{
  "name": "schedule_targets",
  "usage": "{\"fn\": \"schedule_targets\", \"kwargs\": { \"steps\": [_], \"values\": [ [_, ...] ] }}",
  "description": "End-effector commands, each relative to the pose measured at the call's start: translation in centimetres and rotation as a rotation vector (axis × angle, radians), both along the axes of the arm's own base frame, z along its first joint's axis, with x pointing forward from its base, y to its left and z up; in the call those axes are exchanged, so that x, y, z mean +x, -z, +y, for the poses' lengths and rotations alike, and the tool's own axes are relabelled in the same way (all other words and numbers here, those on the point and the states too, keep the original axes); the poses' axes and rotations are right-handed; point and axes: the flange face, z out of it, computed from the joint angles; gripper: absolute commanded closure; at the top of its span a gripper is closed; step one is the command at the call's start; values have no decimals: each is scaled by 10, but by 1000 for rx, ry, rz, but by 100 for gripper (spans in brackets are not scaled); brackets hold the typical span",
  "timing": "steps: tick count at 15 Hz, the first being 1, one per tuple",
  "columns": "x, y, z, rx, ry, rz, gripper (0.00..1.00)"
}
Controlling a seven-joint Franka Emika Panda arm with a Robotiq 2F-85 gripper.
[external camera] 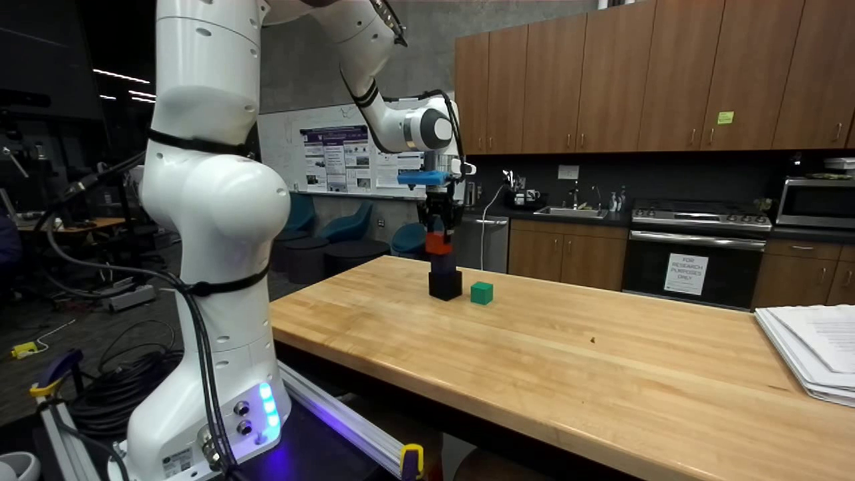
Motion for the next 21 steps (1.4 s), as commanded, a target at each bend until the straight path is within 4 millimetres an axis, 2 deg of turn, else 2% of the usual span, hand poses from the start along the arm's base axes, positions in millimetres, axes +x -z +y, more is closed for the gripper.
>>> {"fn": "schedule_targets", "kwargs": {
  "steps": [1, 10, 11, 12, 14, 18, 21],
  "values": [
    [2, 1, 0, -5, -9, -18, 70],
    [6, 9, 1, -9, -7, -32, 70],
    [6, 10, 1, -8, -4, -32, 31],
    [5, 10, 1, -8, -1, -33, 19],
    [4, 6, 1, 4, 3, -44, 19],
    [4, -5, -2, 17, 18, -81, 2],
    [3, -14, -7, 23, 43, -103, 0]
  ]
}}
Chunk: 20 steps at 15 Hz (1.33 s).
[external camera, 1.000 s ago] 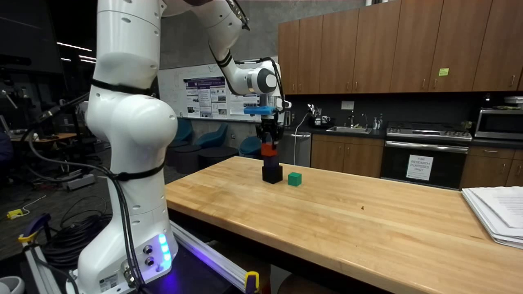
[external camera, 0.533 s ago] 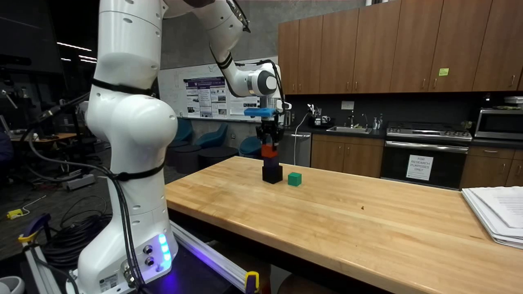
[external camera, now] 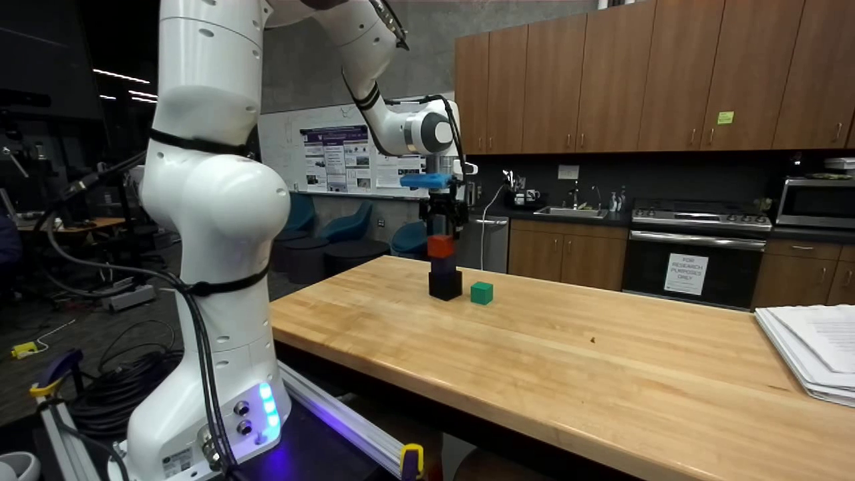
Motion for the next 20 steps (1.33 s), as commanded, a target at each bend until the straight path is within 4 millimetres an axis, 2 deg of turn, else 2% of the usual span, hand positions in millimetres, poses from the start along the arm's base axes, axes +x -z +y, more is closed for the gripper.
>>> {"fn": "schedule_targets", "kwargs": {
  "steps": [1, 3, 9, 13, 20],
  "values": [
    [-7, -18, -8, 23, 43, -37, 0],
    [-8, -24, -13, 45, 88, -49, 0],
    [-10, -36, -36, 86, 369, -66, 0],
    [-15, -33, -49, 54, 594, -56, 0],
    [-23, -19, -55, 41, 979, -20, 0]
  ]
}}
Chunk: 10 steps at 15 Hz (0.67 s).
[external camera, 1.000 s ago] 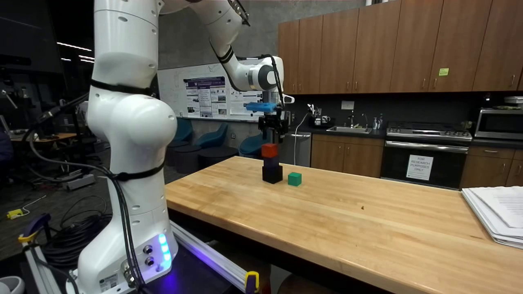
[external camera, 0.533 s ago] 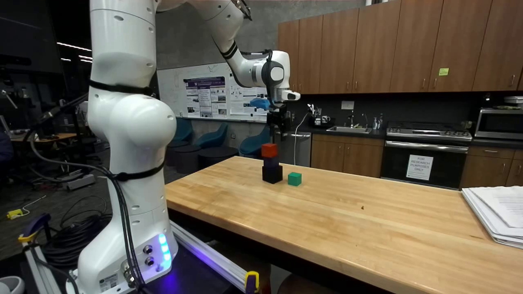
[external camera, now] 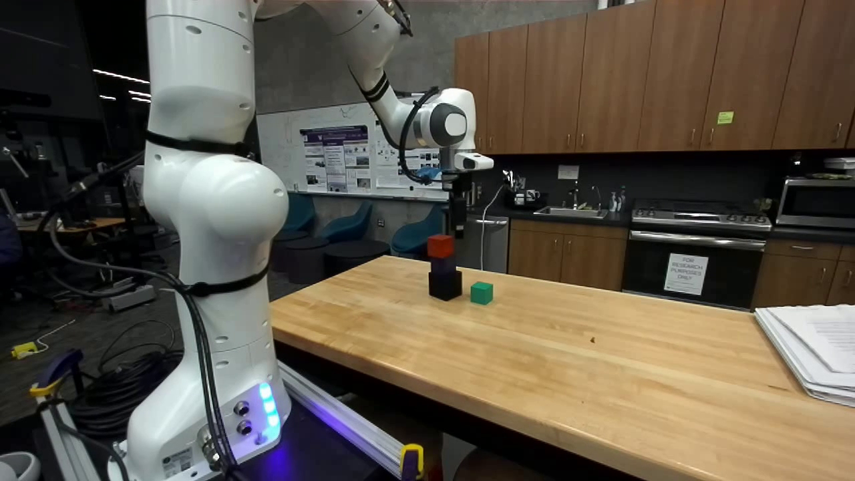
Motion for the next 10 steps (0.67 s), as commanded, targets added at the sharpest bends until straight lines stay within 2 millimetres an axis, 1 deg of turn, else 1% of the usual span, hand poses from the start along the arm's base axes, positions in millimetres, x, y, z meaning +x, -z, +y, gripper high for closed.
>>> {"fn": "schedule_targets", "kwargs": {
  "steps": [1, 3, 6, 10],
  "values": [
    [-11, -4, -3, 7, 181, 11, 0],
    [-12, -3, -3, 32, 271, 20, 0],
    [-15, -4, 0, 85, 309, 30, 0],
    [-15, -9, -11, 117, 358, 20, 0]
  ]
}}
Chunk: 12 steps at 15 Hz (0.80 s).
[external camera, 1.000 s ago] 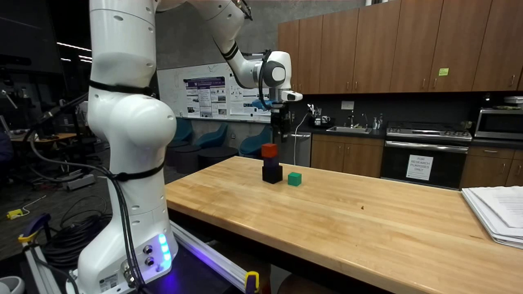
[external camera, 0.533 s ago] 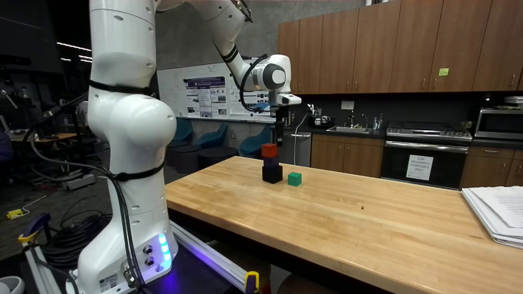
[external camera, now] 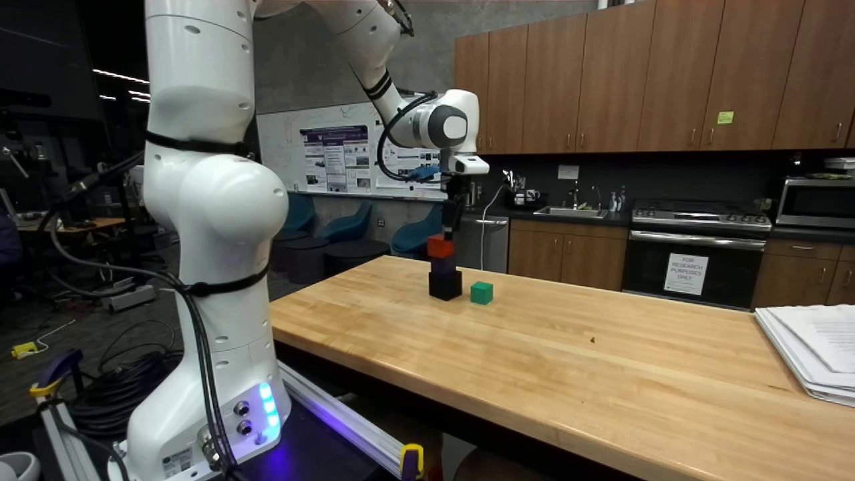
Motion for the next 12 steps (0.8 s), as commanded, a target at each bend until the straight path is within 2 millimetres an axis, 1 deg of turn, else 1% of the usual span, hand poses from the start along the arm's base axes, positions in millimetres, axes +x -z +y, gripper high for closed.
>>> {"fn": "schedule_targets", "kwargs": {
  "steps": [1, 3, 4, 6, 12],
  "values": [
    [-11, -14, -12, 25, 61, -7, 0],
    [-12, -17, -19, 20, 67, -18, 0],
    [-2, -8, -14, 7, 39, -11, 0],
    [-2, -8, -16, 6, 42, -11, 0],
    [-2, -7, -15, 6, 38, -9, 0]
  ]
}}
